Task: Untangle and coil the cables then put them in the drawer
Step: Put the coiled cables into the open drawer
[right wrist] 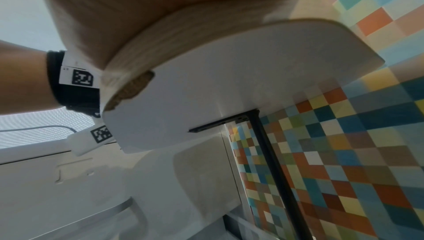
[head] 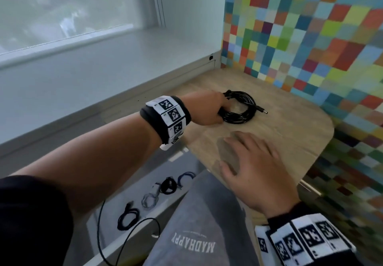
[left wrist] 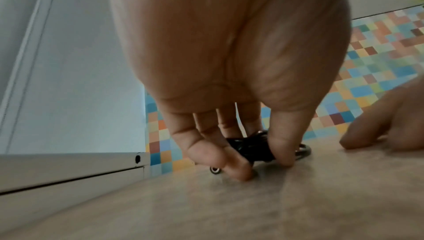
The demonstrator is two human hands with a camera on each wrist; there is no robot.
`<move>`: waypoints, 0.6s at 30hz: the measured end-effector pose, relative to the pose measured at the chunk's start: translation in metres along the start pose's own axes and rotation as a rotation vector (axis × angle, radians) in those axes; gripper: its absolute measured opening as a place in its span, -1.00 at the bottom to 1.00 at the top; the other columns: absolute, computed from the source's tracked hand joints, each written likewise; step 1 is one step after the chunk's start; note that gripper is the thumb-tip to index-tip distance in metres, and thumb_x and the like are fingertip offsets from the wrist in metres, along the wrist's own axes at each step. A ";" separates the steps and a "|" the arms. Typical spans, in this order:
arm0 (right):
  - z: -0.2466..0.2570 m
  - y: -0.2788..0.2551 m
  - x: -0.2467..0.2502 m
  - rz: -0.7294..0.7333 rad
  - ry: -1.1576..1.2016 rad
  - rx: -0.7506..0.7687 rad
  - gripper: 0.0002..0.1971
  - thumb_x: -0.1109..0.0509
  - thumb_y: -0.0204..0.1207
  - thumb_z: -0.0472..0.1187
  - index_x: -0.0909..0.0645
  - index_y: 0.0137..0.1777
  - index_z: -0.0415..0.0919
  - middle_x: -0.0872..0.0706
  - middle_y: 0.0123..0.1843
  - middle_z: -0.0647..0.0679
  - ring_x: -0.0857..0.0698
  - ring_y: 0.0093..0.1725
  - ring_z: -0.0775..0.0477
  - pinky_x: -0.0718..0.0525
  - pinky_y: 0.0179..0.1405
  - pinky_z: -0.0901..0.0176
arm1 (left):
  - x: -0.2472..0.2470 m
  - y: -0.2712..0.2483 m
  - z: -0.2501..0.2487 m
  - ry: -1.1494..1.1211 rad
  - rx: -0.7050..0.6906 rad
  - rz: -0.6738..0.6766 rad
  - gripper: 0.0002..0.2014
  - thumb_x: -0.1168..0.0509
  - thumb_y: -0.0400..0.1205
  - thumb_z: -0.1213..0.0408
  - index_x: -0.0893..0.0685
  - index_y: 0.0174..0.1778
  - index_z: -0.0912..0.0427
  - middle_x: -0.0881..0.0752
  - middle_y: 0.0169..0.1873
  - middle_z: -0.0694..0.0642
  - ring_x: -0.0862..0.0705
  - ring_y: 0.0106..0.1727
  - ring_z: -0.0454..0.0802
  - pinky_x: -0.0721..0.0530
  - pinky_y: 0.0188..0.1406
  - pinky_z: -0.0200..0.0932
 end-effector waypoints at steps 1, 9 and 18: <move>0.000 0.001 0.000 0.000 -0.003 -0.001 -0.38 -0.03 0.65 0.33 -0.30 0.69 0.21 -0.31 0.73 0.17 -0.23 0.74 0.08 -0.14 0.78 -0.21 | -0.001 -0.006 0.004 0.003 0.017 -0.009 -0.85 -0.39 0.60 0.06 -0.71 0.06 -0.05 -0.75 -0.06 -0.06 -0.72 -0.09 0.04 -0.76 0.02 0.14; -0.002 0.003 -0.004 0.020 -0.024 0.000 -0.33 0.05 0.61 0.38 -0.26 0.70 0.22 -0.31 0.77 0.13 -0.21 0.76 0.01 -0.12 0.79 -0.21 | -0.003 -0.136 0.056 -0.243 0.201 -0.088 -0.83 -0.51 0.61 0.02 -0.79 0.10 -0.13 -0.75 -0.16 -0.24 -0.69 -0.16 -0.29 -0.61 -0.12 -0.36; -0.006 0.009 -0.008 -0.066 0.015 -0.021 -0.34 -0.10 0.53 0.34 -0.51 0.58 0.12 -0.51 0.66 -0.05 -0.44 0.65 -0.22 -0.38 0.63 -0.42 | -0.133 -0.261 0.127 -0.562 0.477 0.190 -0.88 -0.48 0.65 -0.02 -0.78 0.08 -0.27 -0.84 -0.17 -0.16 -0.79 -0.25 -0.22 -0.79 -0.12 -0.13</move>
Point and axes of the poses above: each hand's wrist, its own y-axis towards the middle knuckle, its own x-axis out of the back of the hand, z = x × y, the point moved 8 cm from there along y, towards the middle knuckle
